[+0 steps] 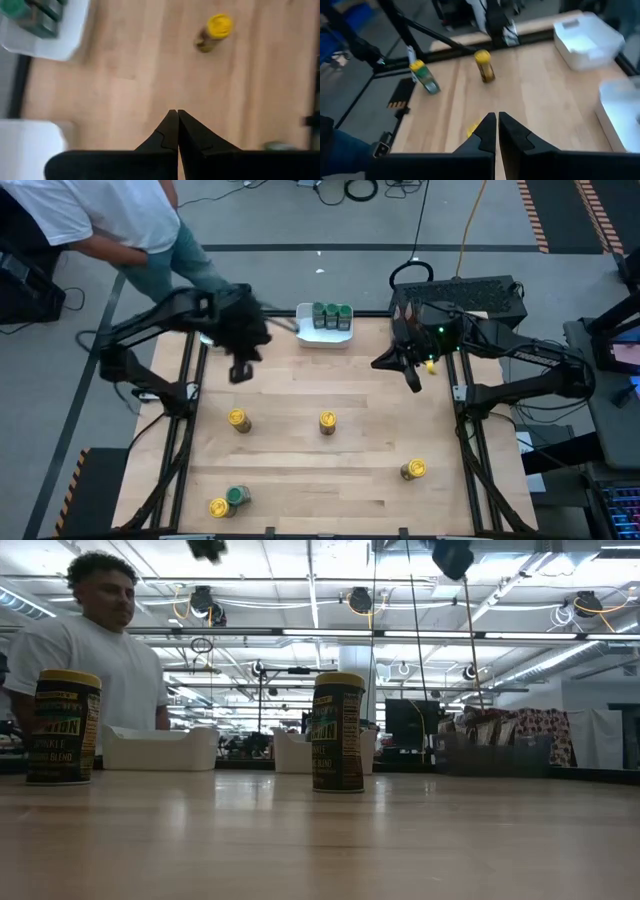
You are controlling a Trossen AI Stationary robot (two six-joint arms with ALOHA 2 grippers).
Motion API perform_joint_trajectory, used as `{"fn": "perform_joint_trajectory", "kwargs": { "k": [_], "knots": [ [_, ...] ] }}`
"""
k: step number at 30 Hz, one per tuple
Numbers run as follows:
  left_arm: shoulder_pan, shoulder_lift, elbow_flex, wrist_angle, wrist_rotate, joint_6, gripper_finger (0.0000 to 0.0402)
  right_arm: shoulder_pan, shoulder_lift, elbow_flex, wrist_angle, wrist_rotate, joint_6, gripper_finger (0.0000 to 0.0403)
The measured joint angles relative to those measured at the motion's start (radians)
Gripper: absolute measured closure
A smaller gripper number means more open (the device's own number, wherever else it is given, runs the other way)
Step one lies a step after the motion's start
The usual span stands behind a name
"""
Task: Sort spices by type
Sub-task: Put the green seasoning bottle into the right white bin
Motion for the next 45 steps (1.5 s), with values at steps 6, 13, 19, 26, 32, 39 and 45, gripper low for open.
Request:
{"fn": "perform_joint_trajectory", "kwargs": {
  "k": [6,13,19,26,32,39,45],
  "knots": [
    [-0.255,-0.098,0.0,-0.011,-0.062,-0.429,0.0397,0.069,0.028,0.0,0.107,-0.004,-0.063,0.0403],
    [-0.598,-0.058,0.0,-0.003,-0.092,-0.71,0.0397,0.138,0.086,0.0,0.145,-0.004,-0.051,0.0403],
    [-0.819,0.028,-0.001,0.053,-0.099,-0.742,0.0396,0.251,0.12,0.0,0.21,0.055,0.05,0.0403],
    [-0.943,0.171,-0.001,0.063,-0.108,-0.793,0.0355,0.354,0.121,0.0,0.256,0.187,0.132,0.0403],
    [-0.957,0.259,-0.001,0.07,-0.091,-0.879,0.0289,0.423,0.121,0.0,0.241,0.264,0.18,0.0403],
    [-0.967,0.297,-0.001,0.113,-0.049,-0.978,0.0182,0.468,0.121,0.0,0.239,0.295,0.187,0.0403],
    [-0.98,0.324,-0.001,0.117,-0.093,-1.037,0.0106,0.473,0.121,0.0,0.239,0.297,0.186,0.0403]
  ]
}}
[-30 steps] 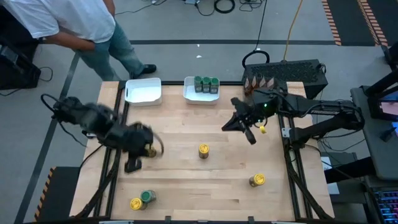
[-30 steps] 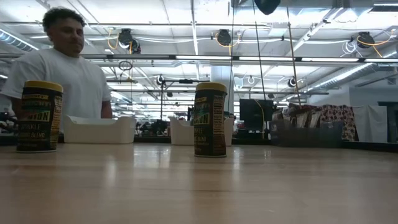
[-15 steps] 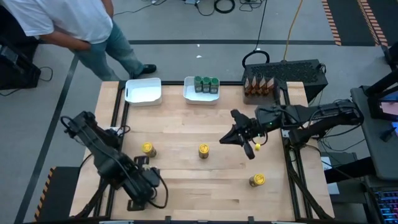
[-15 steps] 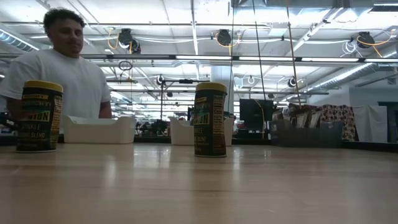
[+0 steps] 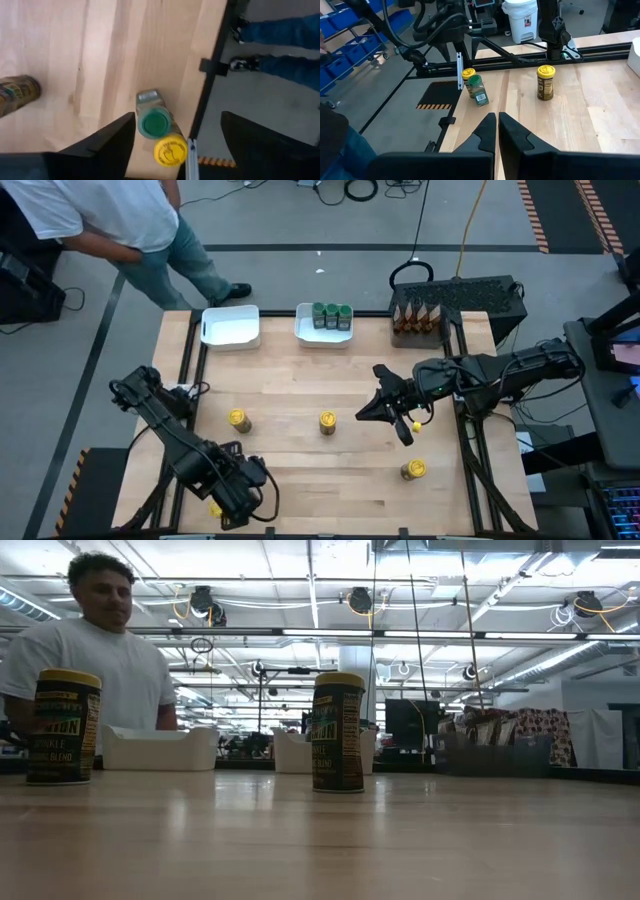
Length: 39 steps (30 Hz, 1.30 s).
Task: Sort spices by type
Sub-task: Put the green seasoning bottle into the right white bin
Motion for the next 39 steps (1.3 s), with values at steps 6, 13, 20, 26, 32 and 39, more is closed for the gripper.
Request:
{"fn": "perform_joint_trajectory", "kwargs": {
  "k": [6,13,20,26,32,39],
  "knots": [
    [-0.048,0.056,0.0,-0.023,-0.069,-0.043,0.008,0.0,0.0,0.0,0.0,-0.001,-0.007,0.0403],
    [-0.088,0.118,0.0,-0.022,-0.088,-0.075,0.0079,0.0,0.0,0.0,-0.001,-0.005,-0.008,0.0403],
    [-0.112,0.144,-0.016,-0.01,-0.096,-0.153,0.0079,0.026,0.0,0.0,-0.016,-0.006,-0.018,0.0403],
    [-0.119,0.103,-0.163,0.092,-0.065,-0.209,0.0079,0.063,0.0,0.0,-0.022,-0.004,-0.018,0.0403],
    [-0.127,0.046,-0.249,0.113,-0.085,-0.247,0.0079,0.094,-0.001,0.0,-0.028,0.034,-0.018,0.0403],
    [-0.132,0.029,-0.323,0.171,-0.088,-0.24,0.0079,0.096,-0.001,0.0,-0.03,0.05,-0.018,0.0403]
  ]
}}
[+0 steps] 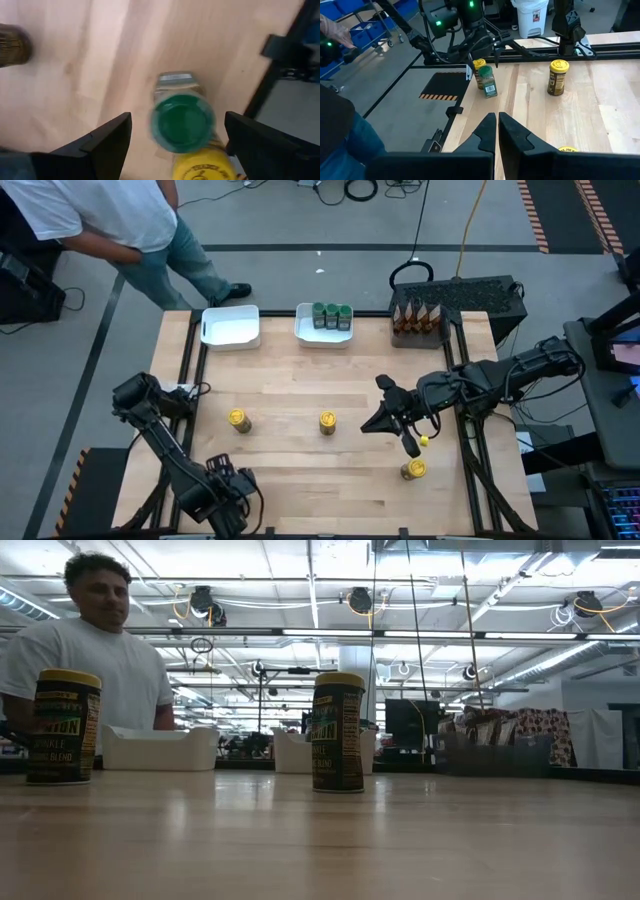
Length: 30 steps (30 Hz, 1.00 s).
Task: Sort spices by type
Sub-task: Put the green seasoning bottle into the right white bin
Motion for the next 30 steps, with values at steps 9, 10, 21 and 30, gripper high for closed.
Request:
{"fn": "perform_joint_trajectory", "kwargs": {
  "k": [9,10,21,30],
  "knots": [
    [-0.003,-0.001,-0.062,0.062,0.014,-0.013,0.0079,-0.001,0.0,0.0,0.0,0.0,0.0,0.0403],
    [-0.003,-0.001,-0.066,0.067,0.013,-0.013,0.0079,-0.001,0.0,0.0,0.001,0.0,0.0,0.0403],
    [-0.003,-0.001,-0.104,0.096,0.0,0.046,0.0079,-0.001,0.0,0.0,0.001,0.025,0.0,0.0403],
    [0.0,-0.001,-0.104,0.096,-0.004,0.075,0.013,-0.001,0.0,0.0,0.001,0.025,0.0,0.0403]
  ]
}}
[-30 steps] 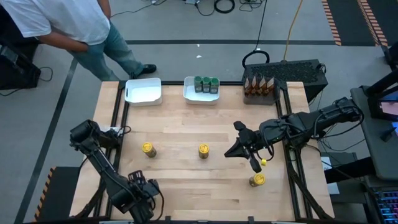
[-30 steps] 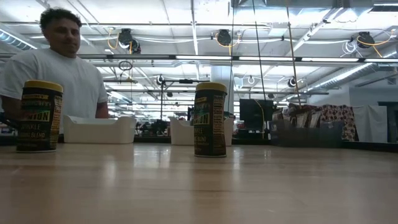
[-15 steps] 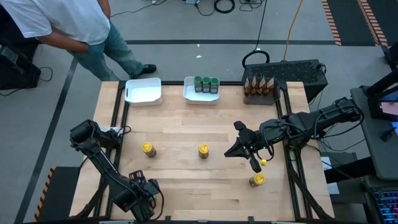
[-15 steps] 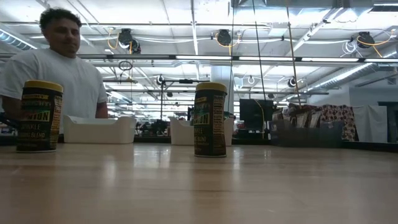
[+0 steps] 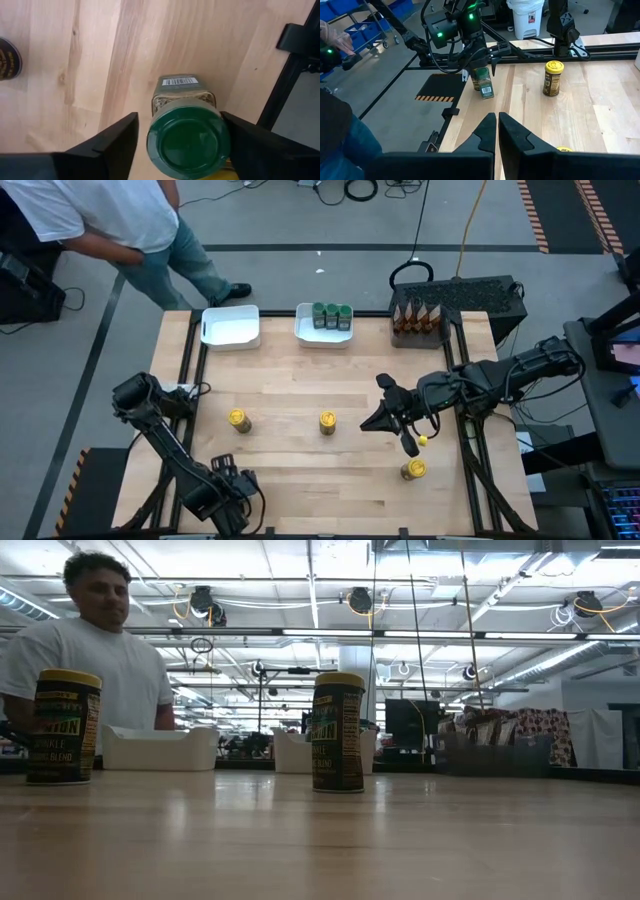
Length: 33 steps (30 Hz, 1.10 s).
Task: Sort spices by type
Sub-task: Put the green seasoning bottle into the right white bin
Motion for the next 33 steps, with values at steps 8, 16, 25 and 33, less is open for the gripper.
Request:
{"fn": "perform_joint_trajectory", "kwargs": {
  "k": [8,16,25,33],
  "knots": [
    [0.0,0.0,0.0,0.0,0.017,0.04,0.0191,-0.003,0.0,0.0,0.0,0.0,0.0,0.0403],
    [0.02,-0.044,0.0,-0.01,0.034,0.104,0.0188,-0.01,0.0,0.0,0.0,-0.001,0.0,0.0403],
    [0.135,-0.246,0.0,-0.088,-0.051,0.19,0.0185,-0.037,0.0,0.0,0.0,-0.002,-0.014,0.0403],
    [0.371,-0.408,0.008,-0.093,-0.07,0.451,0.0185,-0.087,0.0,0.0,-0.014,-0.007,-0.039,0.0403]
  ]
}}
